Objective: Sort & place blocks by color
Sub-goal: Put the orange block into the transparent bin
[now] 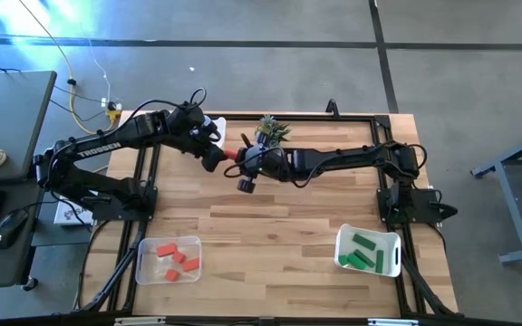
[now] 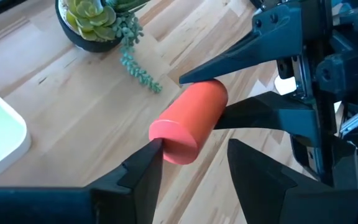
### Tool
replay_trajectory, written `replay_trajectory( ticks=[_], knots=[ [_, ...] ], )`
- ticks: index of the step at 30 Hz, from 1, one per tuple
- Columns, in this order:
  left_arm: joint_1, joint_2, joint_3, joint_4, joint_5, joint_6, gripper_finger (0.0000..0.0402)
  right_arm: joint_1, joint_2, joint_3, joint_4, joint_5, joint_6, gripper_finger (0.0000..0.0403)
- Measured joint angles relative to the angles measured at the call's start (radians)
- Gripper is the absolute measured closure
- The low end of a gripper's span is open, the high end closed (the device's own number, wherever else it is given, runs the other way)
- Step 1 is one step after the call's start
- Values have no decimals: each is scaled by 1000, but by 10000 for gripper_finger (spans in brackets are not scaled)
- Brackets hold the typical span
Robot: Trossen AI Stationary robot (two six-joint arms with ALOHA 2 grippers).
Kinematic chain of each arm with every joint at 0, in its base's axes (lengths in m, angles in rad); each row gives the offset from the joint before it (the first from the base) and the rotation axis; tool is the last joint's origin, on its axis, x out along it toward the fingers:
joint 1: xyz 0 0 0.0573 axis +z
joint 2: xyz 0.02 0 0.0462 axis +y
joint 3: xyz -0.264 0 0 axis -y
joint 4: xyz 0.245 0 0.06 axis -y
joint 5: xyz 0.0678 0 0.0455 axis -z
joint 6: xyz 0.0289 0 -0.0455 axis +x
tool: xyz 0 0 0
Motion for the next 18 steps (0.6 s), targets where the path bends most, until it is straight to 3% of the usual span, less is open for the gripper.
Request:
replay_trajectory(
  ticks=[18],
  knots=[
    [23, 0, 0, 7, 15, 54, 240, 35, 0, 0, 11, -55, 25, 307]
  ],
)
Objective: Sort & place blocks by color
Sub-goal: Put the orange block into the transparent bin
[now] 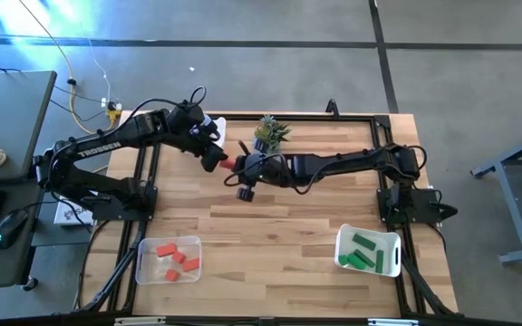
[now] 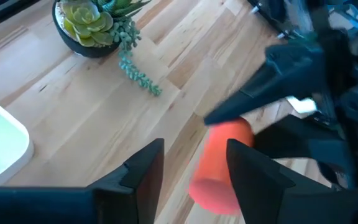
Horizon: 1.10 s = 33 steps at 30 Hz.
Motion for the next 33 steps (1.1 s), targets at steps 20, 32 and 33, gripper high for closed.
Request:
replay_trajectory(
  ticks=[20, 32, 33],
  knots=[
    [0, 0, 0, -7, 71, -16, 172, -9, 0, 0, 65, 48, -2, 307],
    [0, 0, 0, 0, 48, -16, 205, -10, 0, 0, 84, 48, 2, 307],
    [0, 0, 0, 5, 48, -16, 212, -10, 0, 0, 84, 48, 8, 307]
  ],
)
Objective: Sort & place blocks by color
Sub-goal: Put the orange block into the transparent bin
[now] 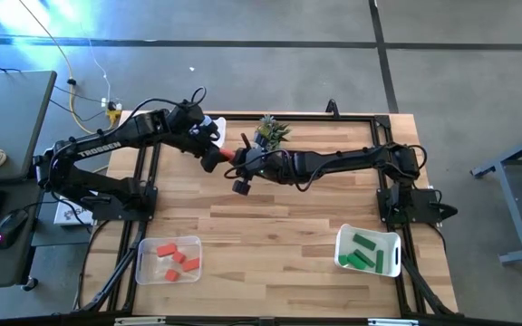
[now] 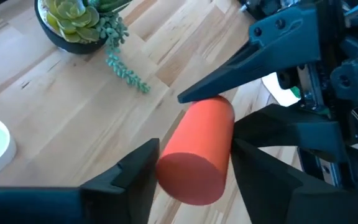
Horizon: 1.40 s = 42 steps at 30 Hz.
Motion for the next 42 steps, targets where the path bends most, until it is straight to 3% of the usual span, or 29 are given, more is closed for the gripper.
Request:
replay_trajectory(
  ticks=[12, 21, 29, 35, 42],
  knots=[
    [-9, -1, 0, 9, 13, 26, 295, 0, 0, -1, -9, -37, 21, 303],
    [-59, 0, 0, -47, 10, 30, 295, 2, 0, -1, -1, -106, 100, 151],
    [-87, 0, 0, -318, -11, 56, 295, 6, 0, -1, -43, -232, 169, 134],
    [-200, -6, 0, -508, -6, -15, 293, 20, 0, -1, -115, -239, 175, 133],
    [-445, -5, 0, -585, -4, -206, 295, 45, 0, -1, -167, -250, 174, 133]
  ],
)
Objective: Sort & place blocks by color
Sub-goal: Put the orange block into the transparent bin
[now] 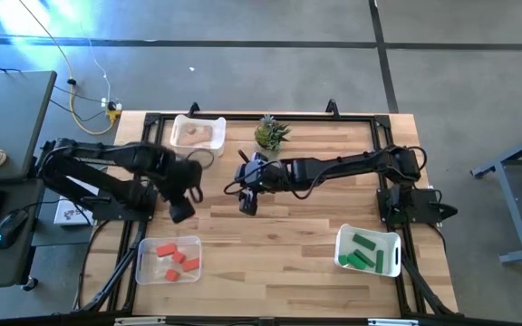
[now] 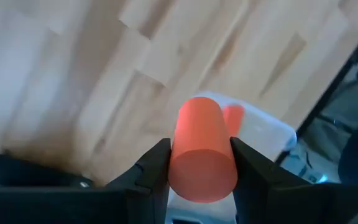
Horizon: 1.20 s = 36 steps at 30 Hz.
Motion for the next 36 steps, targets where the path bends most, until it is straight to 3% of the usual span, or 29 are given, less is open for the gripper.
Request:
replay_trajectory(
  ticks=[12, 19, 26, 36],
  knots=[
    [-403, 0, 0, 18, 2, -425, 294, 34, 0, 0, -5, -19, -1, 132],
    [-570, 1, 0, 117, 2, -666, 293, 47, 0, 0, -15, -21, 5, 132],
    [-663, 14, 0, 133, -49, -816, 286, 68, 0, 0, -14, -22, 26, 132],
    [-690, 84, 0, 135, -59, -834, 283, 107, 0, 0, -6, -21, 25, 132]
  ],
)
